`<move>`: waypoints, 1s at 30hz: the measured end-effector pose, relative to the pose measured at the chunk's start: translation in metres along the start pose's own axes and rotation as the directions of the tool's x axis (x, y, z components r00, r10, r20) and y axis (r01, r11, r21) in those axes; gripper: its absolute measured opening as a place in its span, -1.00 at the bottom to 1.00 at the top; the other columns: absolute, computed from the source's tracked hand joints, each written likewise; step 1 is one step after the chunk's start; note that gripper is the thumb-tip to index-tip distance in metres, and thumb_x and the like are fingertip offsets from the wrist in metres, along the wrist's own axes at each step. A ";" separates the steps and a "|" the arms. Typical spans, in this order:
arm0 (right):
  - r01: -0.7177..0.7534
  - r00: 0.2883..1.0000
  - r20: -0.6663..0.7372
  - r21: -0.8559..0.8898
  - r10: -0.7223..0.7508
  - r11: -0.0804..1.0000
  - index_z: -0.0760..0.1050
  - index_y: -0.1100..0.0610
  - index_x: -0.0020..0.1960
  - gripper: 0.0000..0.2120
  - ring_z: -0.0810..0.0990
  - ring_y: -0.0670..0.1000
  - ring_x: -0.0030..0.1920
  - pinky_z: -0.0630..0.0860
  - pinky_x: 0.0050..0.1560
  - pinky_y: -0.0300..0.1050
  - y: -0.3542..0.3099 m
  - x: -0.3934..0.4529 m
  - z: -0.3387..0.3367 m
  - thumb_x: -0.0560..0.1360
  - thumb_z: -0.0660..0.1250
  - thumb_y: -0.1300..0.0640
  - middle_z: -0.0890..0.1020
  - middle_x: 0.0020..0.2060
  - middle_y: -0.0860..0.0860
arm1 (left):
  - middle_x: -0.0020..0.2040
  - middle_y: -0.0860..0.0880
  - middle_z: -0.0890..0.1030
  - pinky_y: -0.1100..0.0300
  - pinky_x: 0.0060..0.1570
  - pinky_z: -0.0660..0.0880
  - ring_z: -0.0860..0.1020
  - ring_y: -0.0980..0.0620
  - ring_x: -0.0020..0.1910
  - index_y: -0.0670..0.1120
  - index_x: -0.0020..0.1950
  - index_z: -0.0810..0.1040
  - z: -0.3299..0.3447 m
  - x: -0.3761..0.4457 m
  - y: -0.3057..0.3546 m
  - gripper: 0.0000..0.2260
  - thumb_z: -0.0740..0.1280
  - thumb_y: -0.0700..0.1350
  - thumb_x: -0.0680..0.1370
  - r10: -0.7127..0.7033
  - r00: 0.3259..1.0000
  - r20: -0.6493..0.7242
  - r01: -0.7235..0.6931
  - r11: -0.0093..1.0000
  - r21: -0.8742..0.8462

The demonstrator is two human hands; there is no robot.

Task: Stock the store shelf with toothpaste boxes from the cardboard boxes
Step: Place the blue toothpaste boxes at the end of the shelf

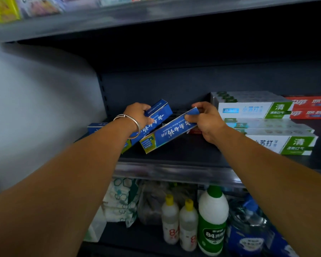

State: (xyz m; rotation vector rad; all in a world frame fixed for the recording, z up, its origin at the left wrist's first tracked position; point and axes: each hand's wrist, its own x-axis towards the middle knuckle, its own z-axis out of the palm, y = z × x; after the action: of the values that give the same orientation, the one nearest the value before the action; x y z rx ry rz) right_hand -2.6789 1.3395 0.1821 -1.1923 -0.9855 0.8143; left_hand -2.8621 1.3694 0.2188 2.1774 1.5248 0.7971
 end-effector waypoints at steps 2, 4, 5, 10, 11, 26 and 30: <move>-0.016 1.000 0.010 -0.004 0.016 1.000 0.37 0.13 0.10 -0.68 0.56 -0.06 -0.22 0.50 -0.32 -0.21 0.001 0.001 0.008 0.44 0.38 0.37 0.51 -0.13 -0.01 | 0.25 -0.16 0.53 0.11 0.24 0.40 0.51 -0.11 0.21 -0.17 0.38 0.41 -0.005 0.001 -0.005 -0.55 0.37 -0.26 0.50 0.004 1.000 0.001 -0.004 1.000 0.021; -0.033 0.999 0.021 -0.020 0.033 0.999 0.38 0.13 0.12 -0.68 0.56 -0.06 -0.20 0.50 -0.28 -0.19 0.004 0.002 0.015 0.44 0.38 0.35 0.52 -0.10 0.00 | 0.24 -0.17 0.54 0.09 0.23 0.41 0.51 -0.12 0.21 -0.17 0.36 0.43 -0.010 0.002 -0.011 -0.57 0.37 -0.25 0.50 0.001 1.000 -0.006 0.000 0.999 0.042; -0.036 0.999 0.027 -0.020 0.037 0.999 0.39 0.13 0.14 -0.67 0.56 -0.05 -0.19 0.50 -0.26 -0.17 0.006 0.002 0.018 0.44 0.38 0.35 0.52 -0.08 0.02 | 0.24 -0.17 0.53 0.10 0.23 0.40 0.51 -0.12 0.21 -0.17 0.36 0.43 -0.012 0.002 -0.014 -0.58 0.36 -0.25 0.50 -0.001 1.000 -0.010 0.001 0.999 0.052; -0.035 0.998 0.045 0.048 0.033 0.998 0.39 0.22 0.27 -0.59 0.55 -0.06 -0.19 0.46 -0.31 -0.28 0.013 -0.001 0.032 0.45 0.36 0.39 0.51 0.07 0.11 | 0.26 -0.16 0.52 0.18 0.20 0.36 0.49 -0.10 0.23 -0.15 0.39 0.39 -0.022 -0.002 -0.029 -0.57 0.34 -0.23 0.53 0.020 0.999 -0.028 -0.016 0.989 0.147; -0.034 0.999 0.040 0.066 0.032 0.997 0.39 0.22 0.26 -0.59 0.55 -0.06 -0.18 0.47 -0.28 -0.28 0.015 -0.002 0.035 0.45 0.36 0.39 0.51 0.06 0.11 | 0.27 -0.15 0.51 0.18 0.21 0.35 0.48 -0.10 0.24 -0.15 0.40 0.38 -0.024 -0.002 -0.033 -0.57 0.34 -0.22 0.53 0.025 0.999 -0.030 -0.019 0.984 0.176; 0.007 0.999 -0.044 0.165 0.000 0.986 0.40 0.10 -0.03 -0.72 0.57 -0.05 -0.15 0.53 0.09 -0.15 0.036 -0.016 0.071 0.43 0.38 0.40 0.52 -0.15 0.00 | 0.27 -0.20 0.50 0.11 0.21 0.37 0.46 -0.18 0.24 -0.16 0.36 0.42 -0.031 0.001 -0.076 -0.63 0.29 -0.26 0.55 0.183 0.981 -0.062 -0.149 0.922 0.356; -0.008 0.999 -0.033 0.128 0.012 0.992 0.41 0.05 -0.13 -0.70 0.60 0.04 -0.09 0.58 0.00 -0.08 0.037 -0.018 0.068 0.39 0.42 0.40 0.56 -0.18 0.02 | 0.24 -0.21 0.51 0.03 0.22 0.38 0.46 -0.21 0.22 -0.16 0.34 0.44 -0.027 0.000 -0.076 -0.65 0.29 -0.25 0.54 0.187 0.979 -0.087 -0.136 0.903 0.408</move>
State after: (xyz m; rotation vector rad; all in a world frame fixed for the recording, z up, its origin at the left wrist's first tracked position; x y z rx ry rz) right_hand -2.7486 1.3549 0.1476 -1.0982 -0.8879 0.8499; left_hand -2.9344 1.3957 0.1948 2.6247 1.7086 0.7321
